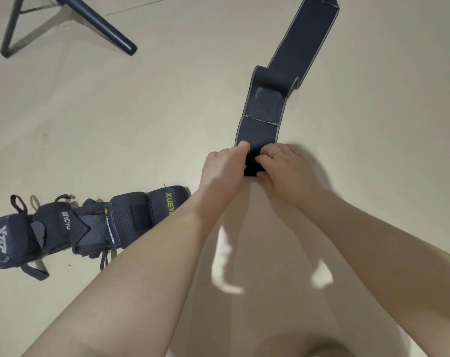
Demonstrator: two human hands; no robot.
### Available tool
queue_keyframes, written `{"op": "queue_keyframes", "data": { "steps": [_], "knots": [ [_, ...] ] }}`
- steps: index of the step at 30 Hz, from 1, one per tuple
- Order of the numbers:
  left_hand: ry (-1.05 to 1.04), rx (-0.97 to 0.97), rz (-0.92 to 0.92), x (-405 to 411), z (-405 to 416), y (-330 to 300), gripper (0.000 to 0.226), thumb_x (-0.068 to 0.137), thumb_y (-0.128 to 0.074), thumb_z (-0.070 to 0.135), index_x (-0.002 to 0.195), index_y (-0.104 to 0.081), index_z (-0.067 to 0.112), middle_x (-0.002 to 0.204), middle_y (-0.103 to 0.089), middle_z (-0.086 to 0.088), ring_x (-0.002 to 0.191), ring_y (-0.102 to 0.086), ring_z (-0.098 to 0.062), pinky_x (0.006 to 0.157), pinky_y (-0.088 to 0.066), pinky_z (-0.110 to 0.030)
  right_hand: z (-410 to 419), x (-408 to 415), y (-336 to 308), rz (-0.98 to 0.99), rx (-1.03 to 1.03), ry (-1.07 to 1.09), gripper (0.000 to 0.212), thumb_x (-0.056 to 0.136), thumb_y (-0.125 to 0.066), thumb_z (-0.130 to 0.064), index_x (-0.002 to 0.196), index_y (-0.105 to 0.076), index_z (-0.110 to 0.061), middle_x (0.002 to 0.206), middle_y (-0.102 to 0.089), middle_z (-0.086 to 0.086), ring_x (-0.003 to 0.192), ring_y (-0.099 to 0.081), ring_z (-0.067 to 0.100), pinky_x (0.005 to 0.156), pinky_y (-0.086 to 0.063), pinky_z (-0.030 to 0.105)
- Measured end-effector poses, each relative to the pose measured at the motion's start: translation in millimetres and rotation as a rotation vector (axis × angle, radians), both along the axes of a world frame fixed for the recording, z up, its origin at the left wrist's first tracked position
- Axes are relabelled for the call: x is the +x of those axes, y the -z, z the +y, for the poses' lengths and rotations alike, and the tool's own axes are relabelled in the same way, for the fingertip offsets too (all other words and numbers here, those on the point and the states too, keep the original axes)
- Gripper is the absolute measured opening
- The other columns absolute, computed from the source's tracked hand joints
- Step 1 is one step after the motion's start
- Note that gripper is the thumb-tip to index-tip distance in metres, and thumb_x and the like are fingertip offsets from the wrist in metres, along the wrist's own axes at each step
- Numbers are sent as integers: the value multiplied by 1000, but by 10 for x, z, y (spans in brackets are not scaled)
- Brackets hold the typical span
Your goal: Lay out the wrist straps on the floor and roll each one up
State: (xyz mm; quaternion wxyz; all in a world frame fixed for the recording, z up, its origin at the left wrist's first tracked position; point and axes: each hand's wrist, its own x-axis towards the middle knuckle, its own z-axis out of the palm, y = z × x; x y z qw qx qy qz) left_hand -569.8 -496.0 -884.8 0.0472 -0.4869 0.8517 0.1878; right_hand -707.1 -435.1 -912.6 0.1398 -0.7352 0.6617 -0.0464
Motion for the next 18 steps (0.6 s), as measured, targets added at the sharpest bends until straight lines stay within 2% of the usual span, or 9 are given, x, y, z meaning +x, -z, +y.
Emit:
{"op": "queue_keyframes", "data": {
  "steps": [2, 5, 8, 11, 13, 15, 17, 18],
  "knots": [
    [14, -4, 10, -10, -27, 6, 24, 91, -41, 1, 111, -49, 13, 94, -53, -3, 88, -42, -26, 72, -25, -28, -60, 20, -43, -17, 63, 84, 23, 94, -51, -17, 111, -61, -5, 111, -58, 12, 103, -55, 33, 88, -34, 36],
    [-20, -13, 75, 7, -52, 65, 25, 95, -44, 14, 118, -53, 13, 121, -49, -3, 104, -40, -23, 78, -27, -28, -210, 47, -61, -142, 154, 217, 26, 97, -44, -16, 119, -54, -10, 116, -56, 11, 108, -50, 29, 84, -38, 36],
    [40, -20, 94, 9, -1, 73, 30, 97, -43, 26, 120, -52, 9, 121, -48, -3, 107, -42, -22, 85, -32, -27, -356, -4, -66, -371, 243, 445, 19, 91, -54, -15, 108, -59, -9, 107, -62, 8, 94, -54, 22, 77, -39, 31],
    [7, -19, 78, -3, -55, 28, 30, 99, -37, 25, 121, -51, 11, 108, -55, -5, 98, -50, -23, 79, -38, -32, -384, -104, -107, -623, 246, 738, 21, 79, -72, -19, 89, -56, -9, 91, -60, 8, 81, -56, 22, 74, -42, 33],
    [20, -11, 30, -72, -116, 13, 25, 95, -42, 13, 119, -47, 12, 104, -57, -7, 93, -52, -29, 71, -34, -33, -402, -87, -127, -549, 137, 752, 17, 80, -70, -20, 81, -55, -12, 93, -58, 8, 85, -56, 24, 73, -40, 32],
    [28, 11, 17, -118, -225, -21, 21, 91, -45, 8, 112, -47, 13, 101, -60, -9, 87, -52, -32, 66, -31, -34, -397, -9, -127, -326, 30, 597, 9, 87, -59, -16, 82, -60, -9, 97, -57, 9, 87, -55, 26, 70, -37, 32],
    [55, 18, 2, -162, -340, -32, 21, 91, -44, 10, 111, -51, 14, 102, -62, -9, 91, -52, -32, 67, -30, -34, -351, 54, -78, -179, -60, 424, 19, 93, -51, -18, 89, -64, -5, 98, -57, 12, 91, -53, 31, 72, -33, 33],
    [67, 39, -5, -169, -392, -17, 22, 92, -44, 12, 111, -53, 16, 103, -61, -8, 93, -51, -31, 68, -32, -34, -324, 70, -60, -191, -75, 390, 22, 94, -52, -21, 92, -63, -3, 99, -57, 13, 94, -52, 32, 74, -32, 34]
  ]
}}
